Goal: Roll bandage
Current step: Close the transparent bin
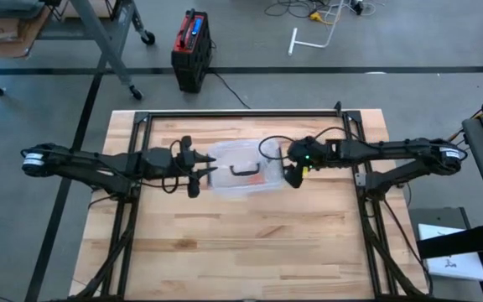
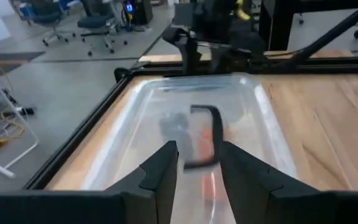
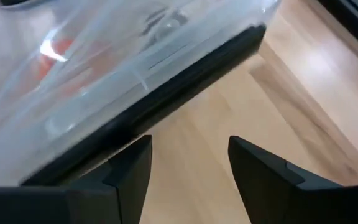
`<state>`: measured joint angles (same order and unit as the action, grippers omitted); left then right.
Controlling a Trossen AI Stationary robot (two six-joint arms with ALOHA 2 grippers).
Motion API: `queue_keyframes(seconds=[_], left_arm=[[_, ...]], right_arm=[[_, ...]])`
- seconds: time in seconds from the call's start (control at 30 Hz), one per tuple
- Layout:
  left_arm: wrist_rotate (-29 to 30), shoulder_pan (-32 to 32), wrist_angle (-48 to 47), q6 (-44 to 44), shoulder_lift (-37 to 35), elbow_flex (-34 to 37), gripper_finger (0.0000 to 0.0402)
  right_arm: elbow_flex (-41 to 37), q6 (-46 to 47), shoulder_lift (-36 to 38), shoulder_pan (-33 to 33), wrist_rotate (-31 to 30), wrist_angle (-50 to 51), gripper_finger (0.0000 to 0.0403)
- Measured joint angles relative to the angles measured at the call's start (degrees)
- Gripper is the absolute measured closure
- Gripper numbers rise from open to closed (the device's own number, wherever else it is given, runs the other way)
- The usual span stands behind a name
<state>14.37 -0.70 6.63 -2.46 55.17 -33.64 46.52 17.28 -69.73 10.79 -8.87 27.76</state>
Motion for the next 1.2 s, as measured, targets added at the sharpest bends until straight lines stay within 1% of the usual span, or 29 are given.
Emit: queue_keyframes(seconds=[0.03, 0.13, 0.23, 0.3, 0.4, 0.5, 0.6, 0.77, 0.83, 0.9, 1.07, 1.2], left_arm=[[-0.39, 0.31, -0.91, 0.3, 0.32, -0.66, 0.0287], [-4.44, 1.46, -3.57, 1.87, 1.11, -2.56, 0.0287], [-9.38, 2.05, -2.89, 2.5, 3.74, -4.01, 0.0287], [-11.44, 2.54, -3.67, 3.89, 6.32, -5.14, 0.0287], [-12.06, 2.88, -2.74, 4.69, 11.57, -7.49, 0.0287], [-12.07, 2.92, -1.94, 3.31, 17.89, -10.16, 0.0287], [-12.28, 3.43, -3.06, 1.89, 23.32, -13.47, 0.0287], [-14.04, 4.46, -11.16, -0.38, 29.94, -20.9, 0.0287], [-14.49, 4.58, -13.34, -1.32, 31.22, -22.77, 0.0287], [-14.95, 4.58, -14.65, -2.39, 32.27, -23.49, 0.0287], [-16.25, 4.61, -13.3, -5.07, 33.01, -23.57, 0.0287], [-18.22, 4.83, -12.6, -5.6, 33.19, -23.41, 0.0287]], right_arm=[[0.06, -0.24, -0.49, -0.53, 0.63, -1.58, 0.0197], [0.76, -0.99, -1.76, -2.16, 2.02, -6.29, 0.0195], [0.76, -4.4, -1.68, -3.83, 2.06, -9.57, 0.0191], [0.58, -6.72, -1.68, -4.62, 2.05, -10.76, 0.019], [0.35, -8.08, -2.05, -4.66, 1.44, -10.6, 0.0192], [-0.25, -9.85, -2.9, -4.63, 1.31, -10.8, 0.0197], [-0.53, -12.54, -4.27, -4.66, 1.37, -14.93, 0.0199], [-0.72, -16.93, -5.15, -4.63, 1.24, -17.52, 0.0197], [-0.24, -18.63, -5.22, -4.66, 1.44, -16.95, 0.0198], [0.13, -20.13, -5.19, -4.61, 2.98, -17.31, 0.02], [0.77, -25.9, -5.9, -4.61, 7.6, -18.08, 0.0202], [1.81, -29.01, -7.3, -4.53, 9.45, -19.28, 0.0202]])
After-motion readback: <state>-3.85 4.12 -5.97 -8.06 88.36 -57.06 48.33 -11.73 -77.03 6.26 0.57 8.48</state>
